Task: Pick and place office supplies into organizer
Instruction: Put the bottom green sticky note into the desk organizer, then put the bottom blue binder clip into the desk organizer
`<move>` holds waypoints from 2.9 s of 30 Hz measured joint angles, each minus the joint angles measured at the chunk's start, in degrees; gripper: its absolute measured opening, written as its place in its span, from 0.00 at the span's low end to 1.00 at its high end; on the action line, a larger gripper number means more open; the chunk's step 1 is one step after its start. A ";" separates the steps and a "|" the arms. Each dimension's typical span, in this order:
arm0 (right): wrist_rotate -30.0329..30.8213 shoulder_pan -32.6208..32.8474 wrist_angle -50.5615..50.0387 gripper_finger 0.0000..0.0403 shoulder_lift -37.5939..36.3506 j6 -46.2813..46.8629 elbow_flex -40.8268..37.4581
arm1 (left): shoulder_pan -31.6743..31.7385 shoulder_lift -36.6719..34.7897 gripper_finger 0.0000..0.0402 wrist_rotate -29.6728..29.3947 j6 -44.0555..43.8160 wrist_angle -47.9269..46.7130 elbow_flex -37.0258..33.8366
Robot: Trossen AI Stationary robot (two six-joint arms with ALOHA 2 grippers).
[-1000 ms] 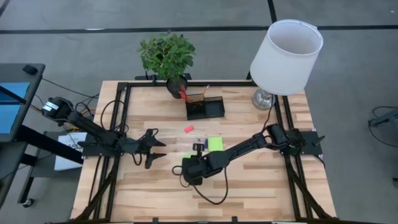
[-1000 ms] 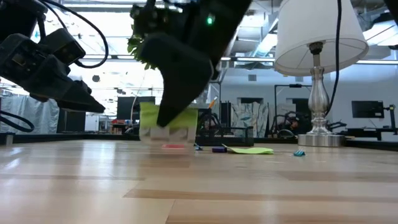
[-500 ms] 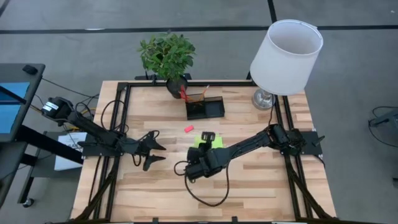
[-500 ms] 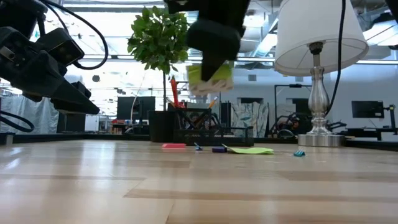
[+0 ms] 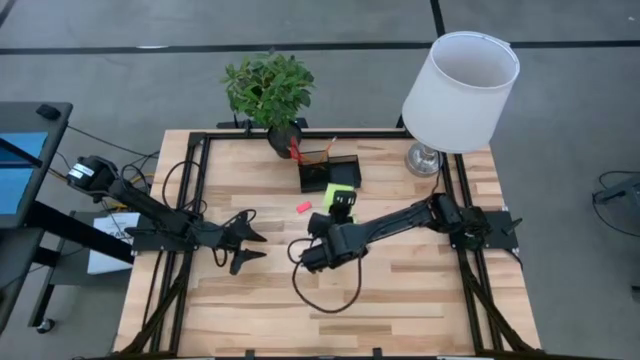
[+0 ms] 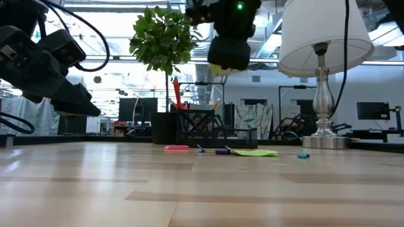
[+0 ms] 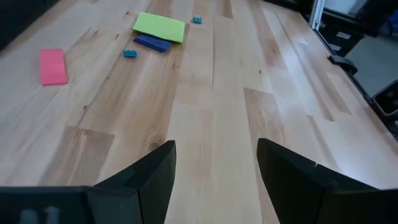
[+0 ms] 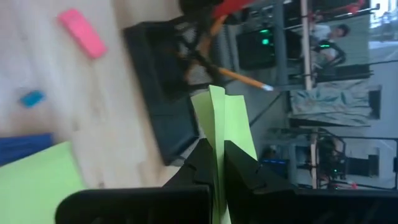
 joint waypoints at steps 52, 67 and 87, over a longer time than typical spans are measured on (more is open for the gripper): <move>-35.89 -35.74 93.75 0.00 -24.88 -51.10 -62.84 | 0.00 -0.02 0.54 -6.01 2.07 4.59 -0.04; -36.81 -34.23 91.61 0.15 -24.74 -53.61 -62.88 | 0.00 -0.02 0.54 -7.87 2.01 4.68 -0.04; -34.69 -32.59 87.38 0.57 -24.78 -58.20 -60.70 | 0.00 -0.02 0.54 -6.08 -1.27 4.61 -0.04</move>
